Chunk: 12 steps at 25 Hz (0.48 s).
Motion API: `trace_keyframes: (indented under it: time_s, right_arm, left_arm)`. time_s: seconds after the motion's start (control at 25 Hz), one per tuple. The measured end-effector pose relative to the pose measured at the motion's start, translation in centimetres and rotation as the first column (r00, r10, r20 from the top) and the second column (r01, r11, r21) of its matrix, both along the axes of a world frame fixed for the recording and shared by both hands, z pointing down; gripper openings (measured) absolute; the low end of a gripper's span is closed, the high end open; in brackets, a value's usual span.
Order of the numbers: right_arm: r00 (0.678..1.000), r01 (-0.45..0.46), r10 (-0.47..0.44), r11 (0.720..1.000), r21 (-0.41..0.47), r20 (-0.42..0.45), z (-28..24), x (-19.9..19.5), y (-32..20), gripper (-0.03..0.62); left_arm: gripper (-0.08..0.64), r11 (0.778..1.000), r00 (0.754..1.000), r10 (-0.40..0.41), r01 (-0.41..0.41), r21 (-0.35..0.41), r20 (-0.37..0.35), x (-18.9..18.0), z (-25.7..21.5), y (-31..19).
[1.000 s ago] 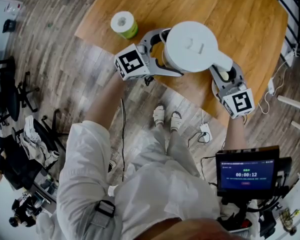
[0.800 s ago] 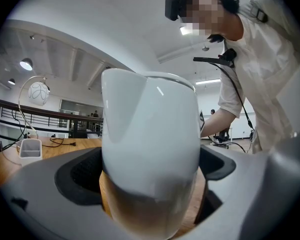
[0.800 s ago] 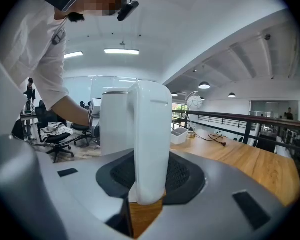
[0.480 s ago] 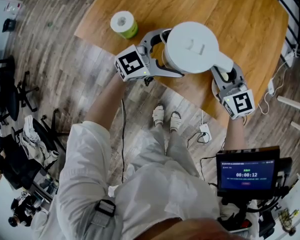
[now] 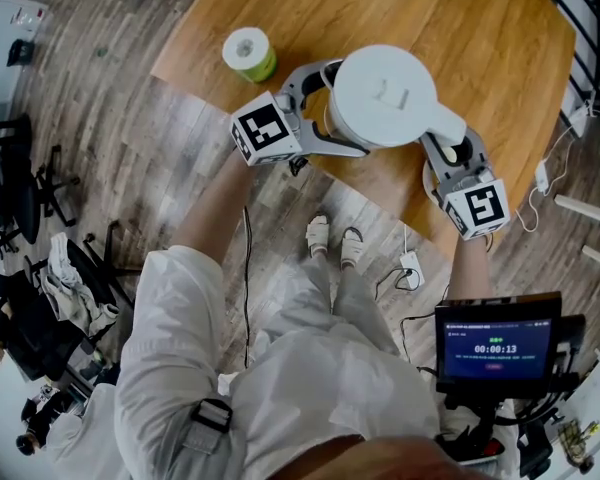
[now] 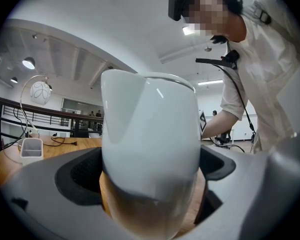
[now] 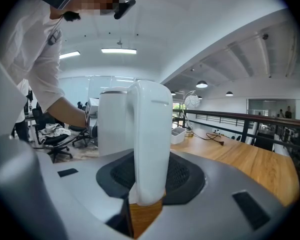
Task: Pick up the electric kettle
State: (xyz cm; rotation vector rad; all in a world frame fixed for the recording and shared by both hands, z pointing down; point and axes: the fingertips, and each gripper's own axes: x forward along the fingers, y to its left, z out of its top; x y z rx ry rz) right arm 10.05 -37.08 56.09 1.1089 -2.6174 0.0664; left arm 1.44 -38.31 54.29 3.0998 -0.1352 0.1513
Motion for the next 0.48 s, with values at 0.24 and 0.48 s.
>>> trace_keyframes:
  time_s: [0.24, 0.48]
  right_arm:
    - [1.0, 0.002, -0.002, 0.999, 0.035, -0.001, -2.3, 0.6, -0.7, 0.117]
    - [1.0, -0.015, 0.013, 0.997, 0.073, 0.028, -6.6, 1.3, -0.7, 0.117]
  left_arm:
    - [0.583, 1.0, 1.0, -0.001, 0.002, 0.025, -0.017, 0.5, -2.1, -0.7]
    - [0.583, 0.998, 0.999, 0.0, 0.003, 0.061, -0.039, 1.3, -7.0, -0.7]
